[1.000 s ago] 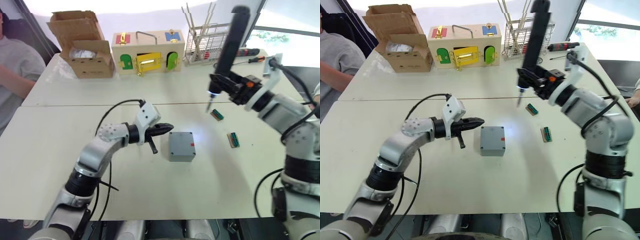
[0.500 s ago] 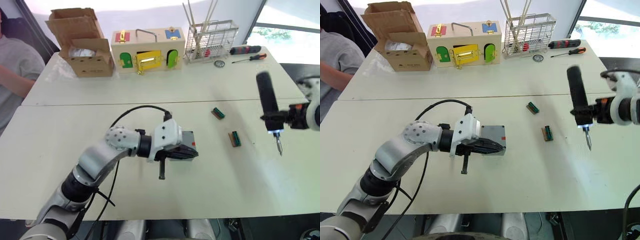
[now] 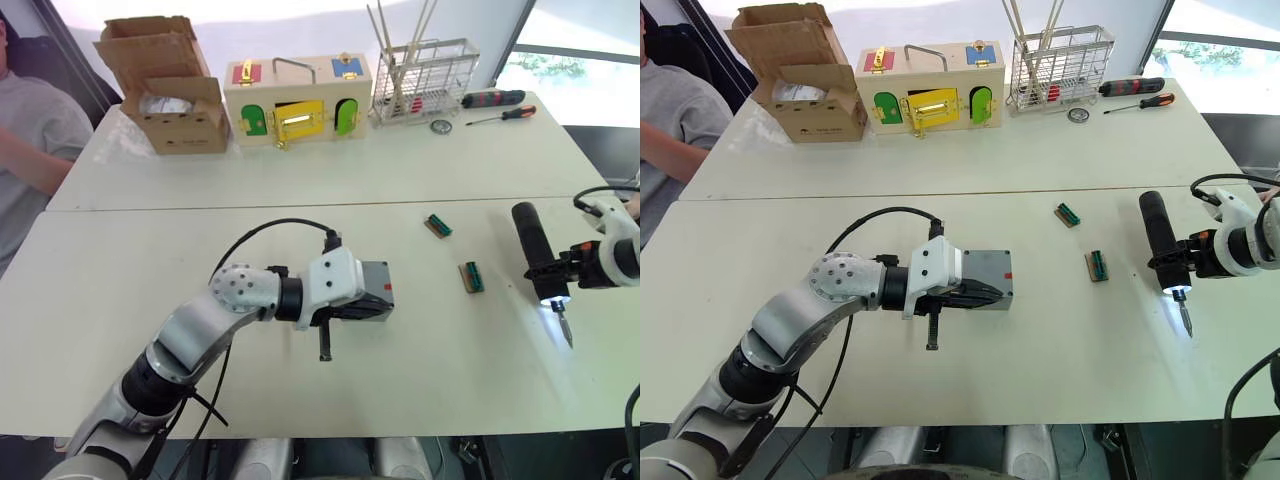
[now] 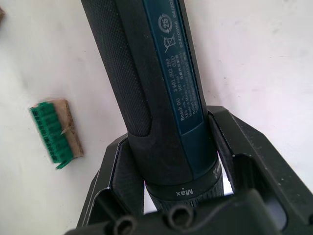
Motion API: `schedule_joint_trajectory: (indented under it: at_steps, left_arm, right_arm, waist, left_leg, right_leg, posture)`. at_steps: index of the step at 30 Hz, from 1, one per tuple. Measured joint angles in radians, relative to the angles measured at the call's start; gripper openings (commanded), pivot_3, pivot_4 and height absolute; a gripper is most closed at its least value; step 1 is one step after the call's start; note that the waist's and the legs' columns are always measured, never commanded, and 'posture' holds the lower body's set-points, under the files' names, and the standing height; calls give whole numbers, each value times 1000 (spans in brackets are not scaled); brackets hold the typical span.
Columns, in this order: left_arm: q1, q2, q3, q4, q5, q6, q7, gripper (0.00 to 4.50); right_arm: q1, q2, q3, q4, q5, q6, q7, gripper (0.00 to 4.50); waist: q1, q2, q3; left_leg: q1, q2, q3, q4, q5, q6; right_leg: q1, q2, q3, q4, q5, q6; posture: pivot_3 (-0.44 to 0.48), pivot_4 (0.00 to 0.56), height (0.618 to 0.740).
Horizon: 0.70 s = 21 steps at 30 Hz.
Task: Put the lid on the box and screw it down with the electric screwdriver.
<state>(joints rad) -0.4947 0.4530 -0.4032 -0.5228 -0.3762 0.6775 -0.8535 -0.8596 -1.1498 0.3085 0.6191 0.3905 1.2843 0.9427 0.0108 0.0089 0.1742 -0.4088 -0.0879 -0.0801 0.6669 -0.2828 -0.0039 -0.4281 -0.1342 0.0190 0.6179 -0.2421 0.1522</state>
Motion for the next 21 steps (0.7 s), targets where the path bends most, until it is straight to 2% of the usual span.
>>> schedule_joint_trajectory:
  at_steps: [2, 3, 6, 7, 12, 16, 18, 21]
  left_arm:
    - [18, -46, 37, 18, -32, 9, 21, 0]
    - [19, -65, 48, 37, -42, 10, 35, 0]
    - [19, -75, 77, 84, -46, 11, 67, 0]
    - [19, -69, 80, 98, -44, 11, 73, 0]
    - [20, -66, 102, 117, -50, 21, 97, 0]
    - [26, -75, 224, 118, -103, 63, 152, 0]
    - [45, -73, 310, 114, -149, 106, 189, 0]
    - [103, -50, 441, 92, -218, 186, 247, 0]
  right_arm:
    - [-21, 18, 3, 50, -35, -25, 13, 2855]
    - [-35, 29, 3, 69, -52, -39, 18, 3109]
    - [-59, 46, 2, 120, -98, -89, 30, 4313]
    - [-64, 50, 2, 132, -114, -104, 37, 4482]
    - [-73, 71, -5, 161, -178, -156, 50, 4482]
    - [-70, 77, -67, 166, -195, -237, 12, 4482]
    - [-62, 76, -147, 136, -186, -284, -17, 4482]
    - [-2, 75, -362, -1, -117, -333, -69, 4482]
  waist:
    - [0, 0, 0]
    - [0, -1, 0]
    - [0, -1, 0]
    - [0, -1, 0]
    - [0, -1, 0]
    - [0, -1, 0]
    - [-3, -1, 0]
    - [-5, -1, 0]
  left_leg:
    - [0, 0, 0, 0, 0, 0]
    - [0, 0, 0, 1, 0, -1]
    - [1, -1, -1, 1, 1, -1]
    - [1, -1, -1, 1, 1, -1]
    - [1, -1, -1, 1, 1, -1]
    - [1, -1, -1, 1, 1, -2]
    - [1, 0, -1, 0, 1, -2]
    - [0, 0, -2, -1, 1, -3]
  right_leg:
    - [0, 0, 0, 1, 0, 0]
    - [0, 0, 0, 1, 0, 0]
    - [0, 1, 0, 2, 1, 0]
    - [0, 1, 0, 2, 1, 1]
    - [1, 0, 0, 2, 1, 1]
    - [0, 0, 0, 3, 1, 1]
    - [-1, 1, 0, 3, 1, 1]
    - [-2, 1, -1, 3, 1, 1]
  posture:
    - [0, 150, 734]
    - [0, 150, 734]
    - [0, 150, 734]
    - [0, 150, 734]
    - [0, 150, 734]
    - [0, 150, 734]
    - [0, 150, 734]
    - [0, 150, 734]
